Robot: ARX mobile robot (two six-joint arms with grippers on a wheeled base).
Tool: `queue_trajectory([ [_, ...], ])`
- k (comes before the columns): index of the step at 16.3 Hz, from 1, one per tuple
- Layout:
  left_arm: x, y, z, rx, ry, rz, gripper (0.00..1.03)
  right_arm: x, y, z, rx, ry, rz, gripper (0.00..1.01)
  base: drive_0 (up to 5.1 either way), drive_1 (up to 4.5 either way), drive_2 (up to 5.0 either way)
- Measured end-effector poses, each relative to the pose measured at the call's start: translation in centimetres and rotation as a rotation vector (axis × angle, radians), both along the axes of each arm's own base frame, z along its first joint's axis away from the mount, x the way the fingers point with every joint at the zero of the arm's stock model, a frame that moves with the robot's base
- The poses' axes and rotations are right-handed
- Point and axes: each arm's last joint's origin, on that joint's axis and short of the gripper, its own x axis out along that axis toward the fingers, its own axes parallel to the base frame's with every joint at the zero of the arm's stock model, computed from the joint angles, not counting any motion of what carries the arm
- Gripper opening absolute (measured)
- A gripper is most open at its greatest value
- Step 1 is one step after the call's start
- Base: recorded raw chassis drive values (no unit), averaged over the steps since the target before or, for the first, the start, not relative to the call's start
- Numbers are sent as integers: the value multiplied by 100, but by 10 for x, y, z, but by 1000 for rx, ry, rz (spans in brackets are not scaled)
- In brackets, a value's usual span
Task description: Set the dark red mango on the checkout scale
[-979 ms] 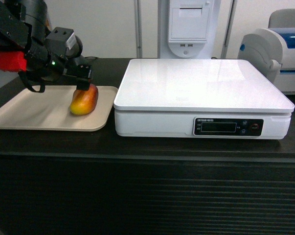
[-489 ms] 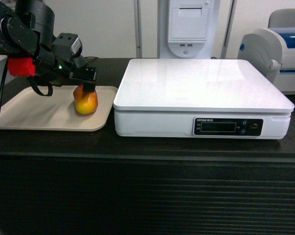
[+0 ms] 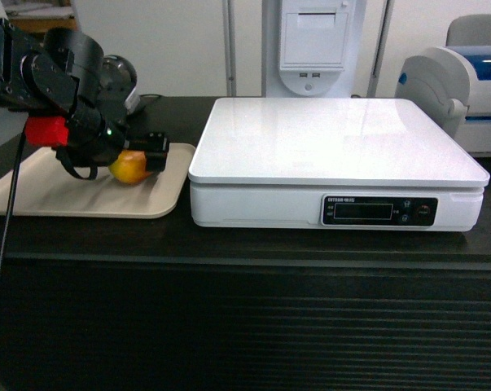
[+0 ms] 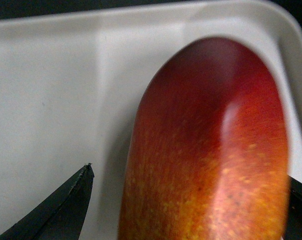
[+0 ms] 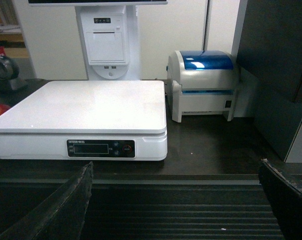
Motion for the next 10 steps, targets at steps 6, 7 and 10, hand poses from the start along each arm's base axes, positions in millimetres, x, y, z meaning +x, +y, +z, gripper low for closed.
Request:
queue_trajectory([
  [6, 2, 0, -8, 9, -5, -35, 59, 0, 0, 0, 0, 0, 0, 98, 0, 0, 0],
  [7, 0, 0, -7, 14, -8, -39, 59, 0, 0, 0, 0, 0, 0, 98, 0, 0, 0],
  [10, -9, -4, 33, 35, -93, -50, 59, 0, 0, 0, 0, 0, 0, 98, 0, 0, 0],
])
